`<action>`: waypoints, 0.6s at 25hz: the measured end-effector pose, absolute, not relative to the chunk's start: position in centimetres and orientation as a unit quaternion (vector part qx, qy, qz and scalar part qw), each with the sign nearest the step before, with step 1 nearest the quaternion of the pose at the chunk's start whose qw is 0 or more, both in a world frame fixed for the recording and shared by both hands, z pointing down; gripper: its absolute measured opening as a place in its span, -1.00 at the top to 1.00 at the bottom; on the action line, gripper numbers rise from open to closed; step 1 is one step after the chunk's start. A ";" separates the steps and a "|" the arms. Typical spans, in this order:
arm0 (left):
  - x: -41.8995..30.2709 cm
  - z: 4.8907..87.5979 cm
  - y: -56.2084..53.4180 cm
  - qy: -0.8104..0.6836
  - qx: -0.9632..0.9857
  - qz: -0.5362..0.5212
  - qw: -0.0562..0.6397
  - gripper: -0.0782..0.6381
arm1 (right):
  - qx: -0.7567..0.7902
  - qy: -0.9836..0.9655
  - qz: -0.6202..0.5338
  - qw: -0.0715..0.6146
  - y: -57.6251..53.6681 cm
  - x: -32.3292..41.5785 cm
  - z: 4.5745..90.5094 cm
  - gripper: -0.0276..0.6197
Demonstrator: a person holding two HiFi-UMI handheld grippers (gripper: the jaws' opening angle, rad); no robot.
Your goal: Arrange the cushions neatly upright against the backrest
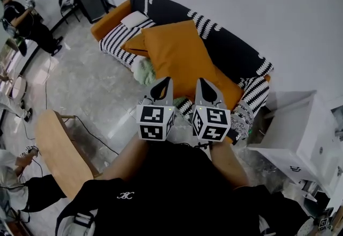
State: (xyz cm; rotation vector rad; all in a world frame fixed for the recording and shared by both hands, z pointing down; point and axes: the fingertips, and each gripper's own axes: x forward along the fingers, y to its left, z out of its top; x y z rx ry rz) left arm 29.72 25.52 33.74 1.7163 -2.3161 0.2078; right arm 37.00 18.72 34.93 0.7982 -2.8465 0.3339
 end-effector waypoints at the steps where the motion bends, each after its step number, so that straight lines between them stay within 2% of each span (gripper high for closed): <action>1: 28.8 33.9 25.1 -0.794 0.592 0.075 0.121 0.77 | 0.272 -0.952 0.112 0.085 18.4 36.2 35.2 0.89; 5: 23.6 34.9 23.6 -0.784 0.604 0.079 0.120 0.77 | 0.290 -0.944 0.122 0.098 17.0 31.7 36.9 0.89; 15: 5.7 38.1 18.5 -0.748 0.634 0.093 0.175 0.76 | 0.343 -0.919 0.132 0.140 12.7 17.6 39.8 0.89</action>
